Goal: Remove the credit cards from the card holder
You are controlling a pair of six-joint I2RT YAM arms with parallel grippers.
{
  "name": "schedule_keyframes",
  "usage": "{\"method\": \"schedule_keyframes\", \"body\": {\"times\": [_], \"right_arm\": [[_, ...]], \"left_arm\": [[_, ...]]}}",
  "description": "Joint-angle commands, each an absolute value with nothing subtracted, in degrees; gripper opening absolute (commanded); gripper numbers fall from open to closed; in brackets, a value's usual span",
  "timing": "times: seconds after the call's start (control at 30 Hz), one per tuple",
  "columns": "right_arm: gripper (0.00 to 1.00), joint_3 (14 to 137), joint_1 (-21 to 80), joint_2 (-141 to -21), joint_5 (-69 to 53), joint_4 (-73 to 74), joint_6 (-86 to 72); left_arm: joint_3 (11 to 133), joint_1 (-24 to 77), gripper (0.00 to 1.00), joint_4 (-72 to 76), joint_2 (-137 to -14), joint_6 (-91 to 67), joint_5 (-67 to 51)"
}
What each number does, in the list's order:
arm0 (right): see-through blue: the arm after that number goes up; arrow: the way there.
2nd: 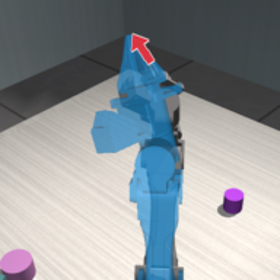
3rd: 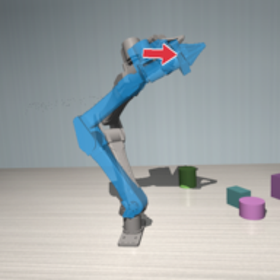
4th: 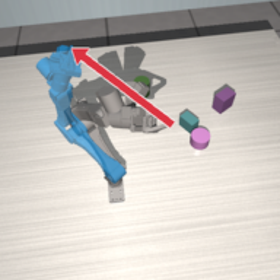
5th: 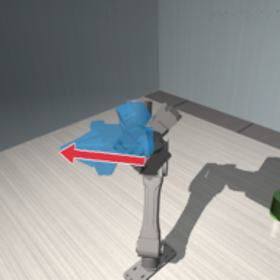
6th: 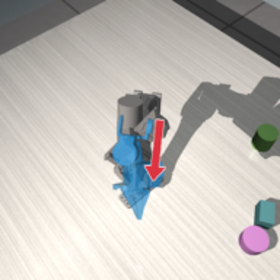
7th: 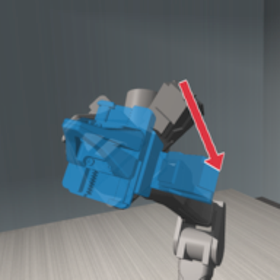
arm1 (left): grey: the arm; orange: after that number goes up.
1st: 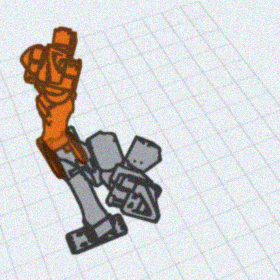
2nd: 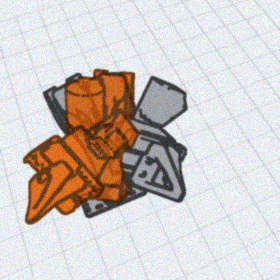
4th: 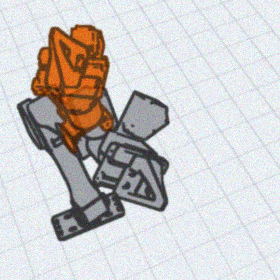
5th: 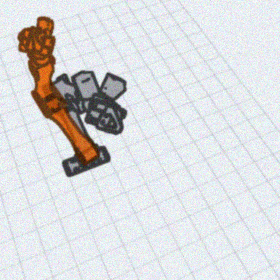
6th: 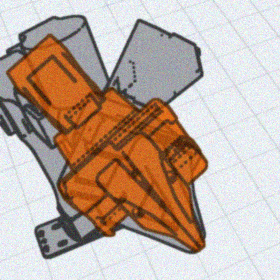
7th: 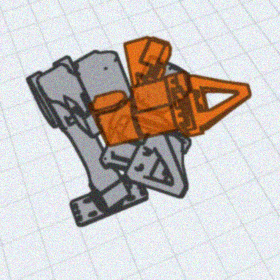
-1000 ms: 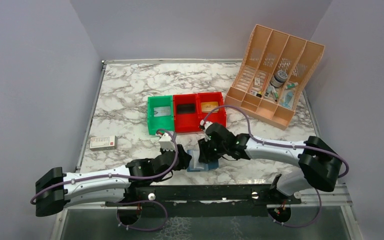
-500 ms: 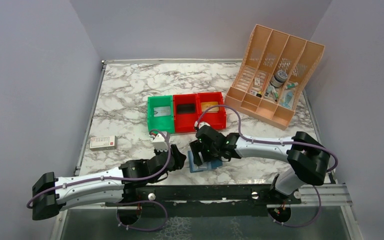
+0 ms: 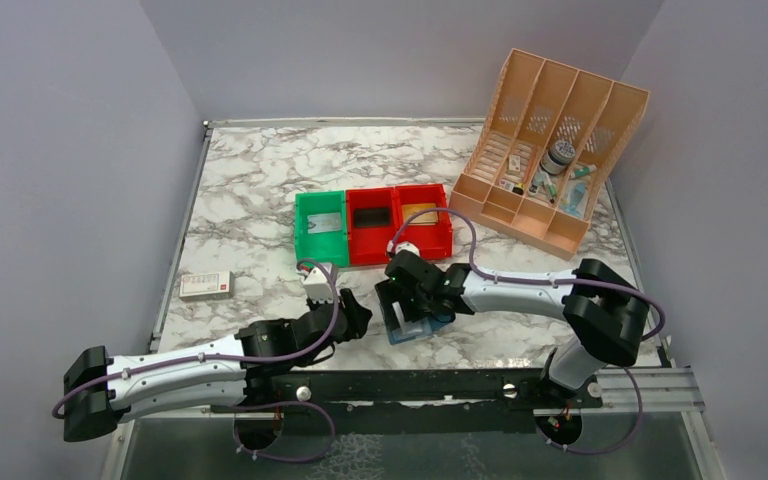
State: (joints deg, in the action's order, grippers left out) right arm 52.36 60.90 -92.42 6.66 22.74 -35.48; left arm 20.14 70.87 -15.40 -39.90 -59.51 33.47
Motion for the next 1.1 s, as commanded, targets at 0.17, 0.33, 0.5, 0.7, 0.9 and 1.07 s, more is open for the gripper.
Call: {"method": "schedule_keyframes", "body": {"times": [0.17,0.33,0.5,0.7,0.9,1.07], "right_arm": [[0.53,50.17,61.32,-89.61,8.74,21.03,-35.67],[0.43,49.16,61.26,-89.51,9.33,20.37,-35.42],[0.40,45.21,60.02,-86.24,4.25,14.16,-35.66],[0.37,34.35,50.66,-79.02,-11.77,-1.38,-39.50],[0.37,26.38,44.35,-77.95,-19.45,-11.69,-45.12],[0.36,18.87,38.53,-79.72,-26.88,-24.87,-51.88]], "left_arm": [[20.10,70.62,0.49,-13.94,-41.14,-58.91,33.43],[20.45,70.58,0.49,-12.48,-42.91,-58.22,32.64],[19.97,70.65,0.49,-7.69,-45.08,-56.45,29.74],[19.26,70.65,0.50,3.50,-49.45,-53.00,22.81],[19.70,70.59,0.54,14.62,-56.98,-50.39,15.69],[21.96,70.60,0.56,20.27,-65.97,-49.75,12.15]]}}
